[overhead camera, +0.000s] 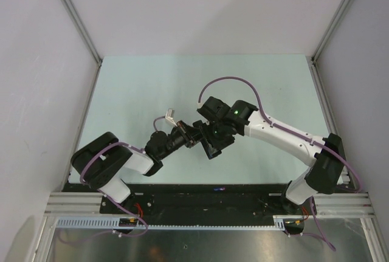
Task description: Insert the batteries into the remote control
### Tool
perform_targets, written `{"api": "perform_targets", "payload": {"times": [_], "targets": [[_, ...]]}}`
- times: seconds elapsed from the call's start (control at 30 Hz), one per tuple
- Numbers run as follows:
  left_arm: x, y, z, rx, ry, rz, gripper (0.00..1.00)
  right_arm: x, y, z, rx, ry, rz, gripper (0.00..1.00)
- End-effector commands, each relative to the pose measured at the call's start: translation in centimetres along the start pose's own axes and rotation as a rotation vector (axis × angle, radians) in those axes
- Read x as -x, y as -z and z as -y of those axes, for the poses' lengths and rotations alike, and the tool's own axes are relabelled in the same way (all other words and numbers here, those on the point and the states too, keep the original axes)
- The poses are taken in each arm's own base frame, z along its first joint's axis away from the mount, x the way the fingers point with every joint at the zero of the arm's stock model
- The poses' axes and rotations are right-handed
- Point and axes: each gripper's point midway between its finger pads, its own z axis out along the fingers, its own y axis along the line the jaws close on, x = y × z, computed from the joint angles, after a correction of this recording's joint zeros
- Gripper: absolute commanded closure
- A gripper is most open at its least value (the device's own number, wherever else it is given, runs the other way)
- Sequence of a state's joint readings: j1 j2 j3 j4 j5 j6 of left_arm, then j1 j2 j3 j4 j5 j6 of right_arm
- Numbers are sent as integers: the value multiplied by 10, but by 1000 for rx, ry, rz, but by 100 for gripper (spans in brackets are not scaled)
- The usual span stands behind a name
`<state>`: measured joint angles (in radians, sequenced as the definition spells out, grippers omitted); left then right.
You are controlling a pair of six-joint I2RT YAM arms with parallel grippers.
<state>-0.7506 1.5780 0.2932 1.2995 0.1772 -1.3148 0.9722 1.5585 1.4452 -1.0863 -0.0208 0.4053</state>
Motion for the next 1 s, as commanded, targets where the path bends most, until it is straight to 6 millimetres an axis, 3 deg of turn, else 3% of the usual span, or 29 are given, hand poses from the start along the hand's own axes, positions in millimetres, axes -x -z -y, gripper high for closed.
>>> {"api": "perform_targets", "payload": {"times": [0.0,0.97], "targets": [[22,18,98,-388,-107,123,100,15,7,-11,43,19,42,100],[20,25,114,-432,-97,120,100,22,3,-1,16,-10,56,100]]}}
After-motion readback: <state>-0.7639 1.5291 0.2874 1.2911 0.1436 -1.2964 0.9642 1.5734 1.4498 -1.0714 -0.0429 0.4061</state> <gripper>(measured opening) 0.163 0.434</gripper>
